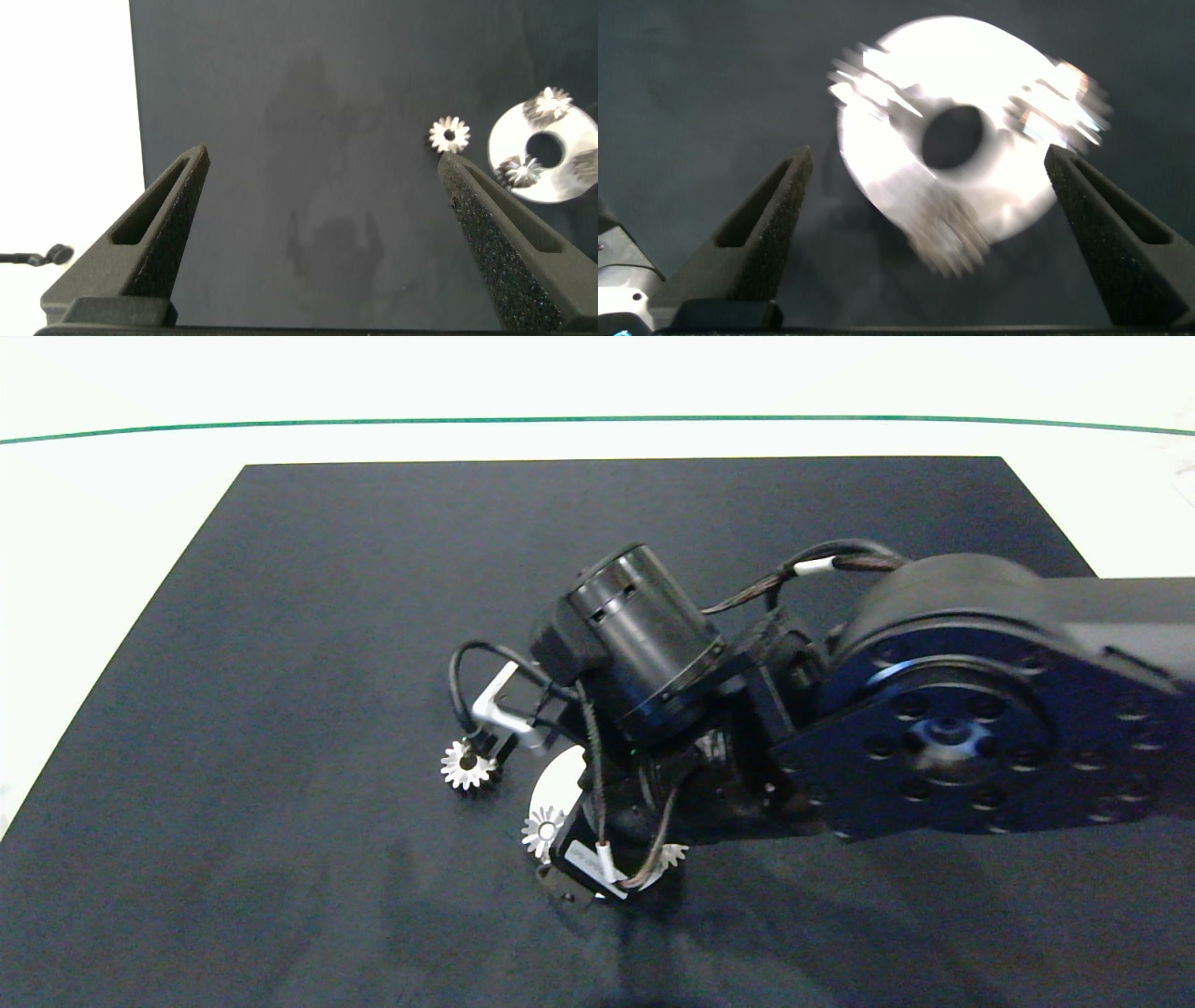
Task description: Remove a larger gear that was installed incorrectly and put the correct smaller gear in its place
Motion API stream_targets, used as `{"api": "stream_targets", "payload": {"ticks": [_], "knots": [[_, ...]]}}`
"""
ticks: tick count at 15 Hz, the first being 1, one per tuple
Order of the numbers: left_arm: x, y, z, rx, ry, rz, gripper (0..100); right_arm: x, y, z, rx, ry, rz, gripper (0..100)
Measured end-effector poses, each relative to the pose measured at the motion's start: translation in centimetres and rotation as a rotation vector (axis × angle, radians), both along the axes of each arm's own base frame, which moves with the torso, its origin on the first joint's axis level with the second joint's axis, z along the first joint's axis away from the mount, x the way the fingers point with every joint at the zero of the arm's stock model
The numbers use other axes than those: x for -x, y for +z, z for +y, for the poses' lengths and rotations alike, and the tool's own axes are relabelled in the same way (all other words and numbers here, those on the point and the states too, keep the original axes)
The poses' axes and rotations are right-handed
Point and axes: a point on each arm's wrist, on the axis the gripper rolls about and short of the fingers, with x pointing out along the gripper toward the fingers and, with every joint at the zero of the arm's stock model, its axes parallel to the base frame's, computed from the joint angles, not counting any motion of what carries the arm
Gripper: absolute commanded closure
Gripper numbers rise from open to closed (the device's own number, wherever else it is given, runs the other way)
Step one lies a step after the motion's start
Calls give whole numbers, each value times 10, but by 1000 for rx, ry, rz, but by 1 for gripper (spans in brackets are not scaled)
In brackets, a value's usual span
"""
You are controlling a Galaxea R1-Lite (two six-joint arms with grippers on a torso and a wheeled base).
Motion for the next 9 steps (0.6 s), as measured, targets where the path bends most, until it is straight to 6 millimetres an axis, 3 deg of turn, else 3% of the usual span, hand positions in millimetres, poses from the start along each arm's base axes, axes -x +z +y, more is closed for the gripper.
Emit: {"api": "stream_targets", "payload": {"ticks": [5, 9], "knots": [[19, -5, 7, 33, 1, -94, 0, 32, 40, -90, -84, -186, -93, 0], [57, -19, 21, 18, 10, -191, 0, 76, 54, -175, -202, -420, -167, 0]]}}
